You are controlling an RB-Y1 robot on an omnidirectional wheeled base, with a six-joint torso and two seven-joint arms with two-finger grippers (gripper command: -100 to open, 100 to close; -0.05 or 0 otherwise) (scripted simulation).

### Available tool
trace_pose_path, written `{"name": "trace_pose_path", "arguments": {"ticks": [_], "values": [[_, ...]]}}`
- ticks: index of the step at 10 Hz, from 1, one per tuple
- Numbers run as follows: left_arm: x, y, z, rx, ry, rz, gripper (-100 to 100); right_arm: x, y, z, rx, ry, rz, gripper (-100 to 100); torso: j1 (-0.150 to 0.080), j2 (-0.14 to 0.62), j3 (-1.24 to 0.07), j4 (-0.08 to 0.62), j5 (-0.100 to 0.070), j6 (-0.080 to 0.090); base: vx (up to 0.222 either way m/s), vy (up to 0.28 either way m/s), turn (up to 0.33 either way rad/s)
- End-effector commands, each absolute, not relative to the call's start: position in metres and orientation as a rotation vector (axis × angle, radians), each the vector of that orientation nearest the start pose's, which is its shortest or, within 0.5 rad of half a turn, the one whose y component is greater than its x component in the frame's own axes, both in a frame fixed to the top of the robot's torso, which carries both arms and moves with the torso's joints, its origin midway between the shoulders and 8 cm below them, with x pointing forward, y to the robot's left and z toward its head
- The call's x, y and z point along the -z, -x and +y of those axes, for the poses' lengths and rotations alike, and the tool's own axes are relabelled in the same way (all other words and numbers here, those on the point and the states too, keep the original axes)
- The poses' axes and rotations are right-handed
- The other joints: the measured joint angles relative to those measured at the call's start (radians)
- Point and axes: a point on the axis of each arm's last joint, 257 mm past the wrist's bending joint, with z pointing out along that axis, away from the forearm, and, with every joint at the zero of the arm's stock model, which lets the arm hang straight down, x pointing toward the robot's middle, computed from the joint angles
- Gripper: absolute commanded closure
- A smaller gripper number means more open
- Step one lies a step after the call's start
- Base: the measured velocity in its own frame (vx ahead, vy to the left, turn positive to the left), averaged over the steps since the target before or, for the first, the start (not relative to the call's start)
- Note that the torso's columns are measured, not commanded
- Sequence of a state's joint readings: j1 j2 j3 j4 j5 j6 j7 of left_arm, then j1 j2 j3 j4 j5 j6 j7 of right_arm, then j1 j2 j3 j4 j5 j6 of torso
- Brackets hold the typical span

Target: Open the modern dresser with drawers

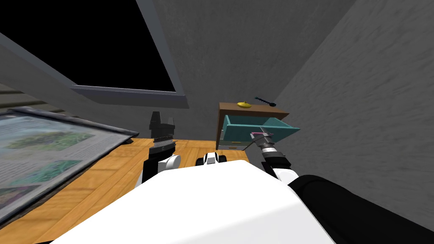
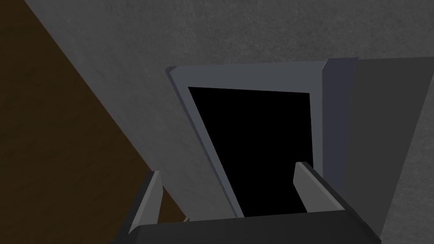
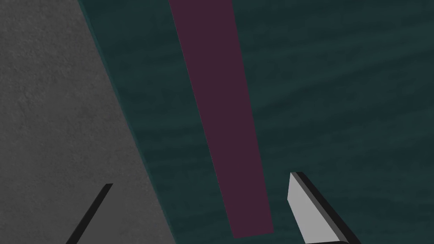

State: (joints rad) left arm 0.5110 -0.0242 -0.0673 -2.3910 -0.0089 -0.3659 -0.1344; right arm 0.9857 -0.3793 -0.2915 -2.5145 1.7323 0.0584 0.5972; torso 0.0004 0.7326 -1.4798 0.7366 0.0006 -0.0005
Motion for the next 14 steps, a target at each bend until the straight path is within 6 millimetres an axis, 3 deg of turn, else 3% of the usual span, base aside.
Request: {"name": "trace_pose_path", "arguments": {"ticks": [1, 6, 8, 9, 14], "values": [[-0.045, -0.345, 0.26, 1.228, 0.652, 0.655, 0, 0.064, -0.284, -0.399, 1.214, 0.911, 1.347, -100, 0.0, 0.004, 0.003, 0.001, 0.0, 0.0, 0.061, 0.011, -0.046], [-0.045, -0.345, 0.26, 1.228, 0.652, 0.655, 0, 0.043, -0.276, -0.396, 1.194, 0.928, 1.335, -100, 0.004, 0.01, 0.005, 0.005, 0.004, 0.001, 0.03, 0.014, -0.033], [-0.045, -0.345, 0.26, 1.228, 0.652, 0.655, 0, 0.052, -0.275, -0.397, 1.18, 0.925, 1.358, -100, 0.006, 0.013, 0.005, 0.01, 0.009, 0.002, 0.022, 0.007, -0.005], [-0.045, -0.345, 0.26, 1.228, 0.652, 0.655, 0, 0.055, -0.275, -0.396, 1.176, 0.936, 1.361, 0, 0.006, 0.013, 0.007, 0.007, 0.005, 0.001, 0.007, -0.002, 0.0], [-0.045, -0.345, 0.26, 1.228, 0.652, 0.655, 0, 0.062, -0.274, -0.398, 1.17, 0.943, 1.379, 0, 0.002, 0.006, 0.004, 0.002, 0.001, 0.0, 0.0, 0.0, 0.0]]}}
